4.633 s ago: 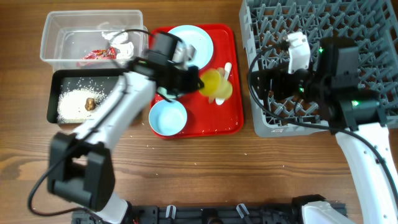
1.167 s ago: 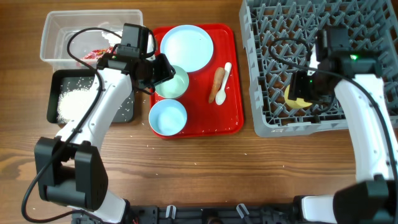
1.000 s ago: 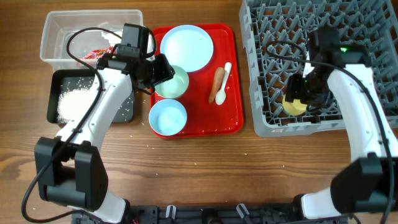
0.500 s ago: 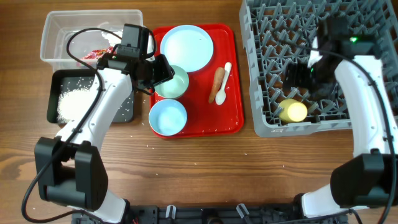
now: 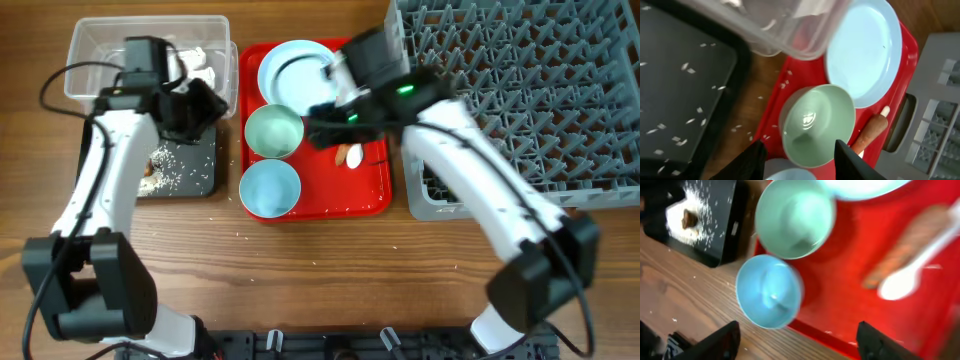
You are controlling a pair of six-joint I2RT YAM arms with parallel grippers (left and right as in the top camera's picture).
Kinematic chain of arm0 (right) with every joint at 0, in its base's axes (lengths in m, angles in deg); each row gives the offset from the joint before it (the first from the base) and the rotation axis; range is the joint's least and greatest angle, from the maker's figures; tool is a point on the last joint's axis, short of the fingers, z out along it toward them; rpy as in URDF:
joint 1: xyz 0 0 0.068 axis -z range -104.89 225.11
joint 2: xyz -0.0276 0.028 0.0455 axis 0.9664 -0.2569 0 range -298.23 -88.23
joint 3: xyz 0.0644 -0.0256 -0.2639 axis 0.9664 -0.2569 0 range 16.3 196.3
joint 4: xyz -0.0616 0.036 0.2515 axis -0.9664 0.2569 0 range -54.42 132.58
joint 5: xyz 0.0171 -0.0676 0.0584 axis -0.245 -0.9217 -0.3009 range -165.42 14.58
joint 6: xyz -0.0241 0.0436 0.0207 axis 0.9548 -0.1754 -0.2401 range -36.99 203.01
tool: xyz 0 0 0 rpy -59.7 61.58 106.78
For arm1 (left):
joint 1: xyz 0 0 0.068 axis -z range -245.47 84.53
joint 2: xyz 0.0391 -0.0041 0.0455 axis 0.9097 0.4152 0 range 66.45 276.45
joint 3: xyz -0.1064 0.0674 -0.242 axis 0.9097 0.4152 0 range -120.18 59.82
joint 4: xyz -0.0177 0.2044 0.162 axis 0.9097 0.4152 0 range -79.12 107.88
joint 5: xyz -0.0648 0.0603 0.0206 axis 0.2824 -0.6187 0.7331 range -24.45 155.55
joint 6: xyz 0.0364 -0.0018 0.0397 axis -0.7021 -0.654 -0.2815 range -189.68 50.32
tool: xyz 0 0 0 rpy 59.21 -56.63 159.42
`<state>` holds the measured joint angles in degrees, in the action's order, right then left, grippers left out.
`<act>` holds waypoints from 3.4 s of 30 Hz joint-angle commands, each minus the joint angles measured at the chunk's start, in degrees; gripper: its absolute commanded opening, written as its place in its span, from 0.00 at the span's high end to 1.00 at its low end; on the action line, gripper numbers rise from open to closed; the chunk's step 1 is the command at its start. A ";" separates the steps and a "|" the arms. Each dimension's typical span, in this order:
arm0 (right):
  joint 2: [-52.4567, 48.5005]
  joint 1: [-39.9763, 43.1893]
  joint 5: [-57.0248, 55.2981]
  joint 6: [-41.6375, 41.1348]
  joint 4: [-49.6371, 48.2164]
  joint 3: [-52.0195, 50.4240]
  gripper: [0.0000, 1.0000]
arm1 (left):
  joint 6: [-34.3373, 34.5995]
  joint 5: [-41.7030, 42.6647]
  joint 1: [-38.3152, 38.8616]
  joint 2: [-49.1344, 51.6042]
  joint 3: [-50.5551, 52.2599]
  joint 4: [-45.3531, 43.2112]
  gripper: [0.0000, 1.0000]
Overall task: Sort waste into correct bins and load items into the dishwasher rack
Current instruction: 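Move right gripper to the blue bowl and grasp its rim, then carry the blue bowl into the dish rack and release, then move right gripper back to the red tray toward the green bowl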
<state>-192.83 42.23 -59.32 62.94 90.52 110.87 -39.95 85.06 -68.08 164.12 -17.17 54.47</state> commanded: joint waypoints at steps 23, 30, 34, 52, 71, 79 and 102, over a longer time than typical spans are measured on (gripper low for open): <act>-18.27 -9.07 -2.69 -11.45 -4.17 -1.05 0.96 | 0.57 1.68 -2.49 -1.55 -0.26 4.94 0.52; -4.63 -7.26 -5.81 -9.90 -0.20 -0.79 0.96 | 0.57 1.68 -2.49 -1.55 -0.26 4.94 0.24; 7.43 -2.86 -20.00 -9.94 1.14 -0.79 0.96 | 0.59 1.68 -2.49 -1.55 -0.26 4.92 0.12; -5.57 18.32 -66.45 43.85 -60.30 -0.85 0.96 | -3.76 0.33 4.57 -1.55 -0.26 4.83 0.02; -25.31 20.83 -66.18 66.55 -81.02 -0.85 0.96 | -4.02 -1.38 6.91 -1.55 -0.26 3.69 0.00; -25.31 20.17 -65.85 66.62 -73.33 -0.85 0.96 | -4.02 -1.38 6.91 -1.55 -0.26 2.69 0.01; -25.27 11.26 -78.23 66.42 -69.07 -0.85 0.55 | -4.02 -1.38 6.91 -1.55 -0.26 2.03 0.00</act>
<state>-217.26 54.54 -136.00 129.77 21.25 109.86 -42.83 84.23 -61.32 163.92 -17.17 56.72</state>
